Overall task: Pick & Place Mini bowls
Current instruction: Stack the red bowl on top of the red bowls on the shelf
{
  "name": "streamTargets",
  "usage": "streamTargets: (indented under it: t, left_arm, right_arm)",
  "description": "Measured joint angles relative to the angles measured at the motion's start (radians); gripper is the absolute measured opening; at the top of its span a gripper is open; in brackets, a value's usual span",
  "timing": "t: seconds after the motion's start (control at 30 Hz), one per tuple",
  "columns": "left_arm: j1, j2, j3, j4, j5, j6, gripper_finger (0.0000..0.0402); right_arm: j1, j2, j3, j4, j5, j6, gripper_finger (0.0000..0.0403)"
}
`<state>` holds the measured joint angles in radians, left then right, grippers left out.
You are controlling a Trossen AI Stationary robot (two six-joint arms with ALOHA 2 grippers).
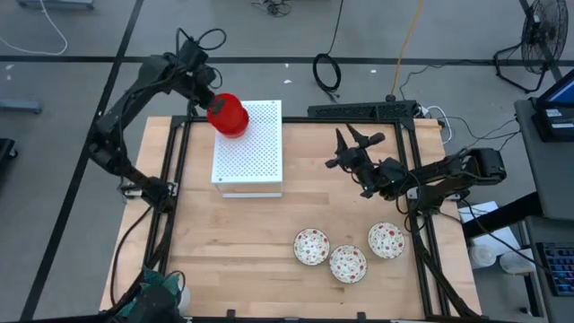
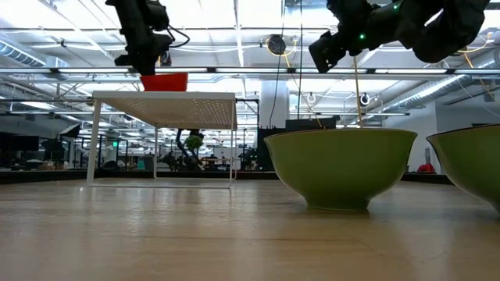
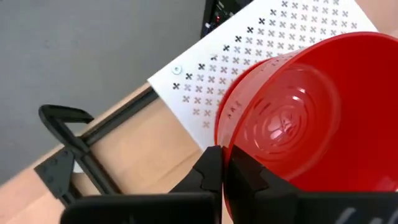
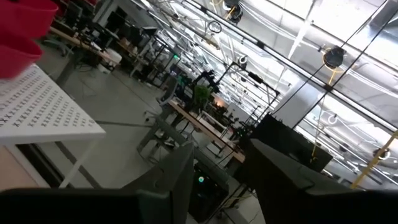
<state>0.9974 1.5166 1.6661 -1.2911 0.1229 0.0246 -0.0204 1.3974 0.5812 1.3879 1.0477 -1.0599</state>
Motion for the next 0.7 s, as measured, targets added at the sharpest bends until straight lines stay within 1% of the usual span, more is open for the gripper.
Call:
streamTargets:
  t: [0.27, 0.47, 0.7]
  left_arm:
    - [0.014, 0.009, 0.000, -0.002, 0.019, -0.009, 0.0006]
    - [0.007, 0.009, 0.000, -0.025, 0.022, -0.008, 0.0044]
    - [0.001, 0.008, 0.000, -0.012, 0.009, 0.004, 0.0081]
  right_arm:
    - [0.000, -0.001, 0.000, -0.002, -0.001, 0.000, 0.0139]
    - [0.000, -0.001, 0.000, -0.002, 0.000, 0.000, 0.0139]
    - [0.000, -0.001, 0.000, -0.002, -0.001, 0.000, 0.0139]
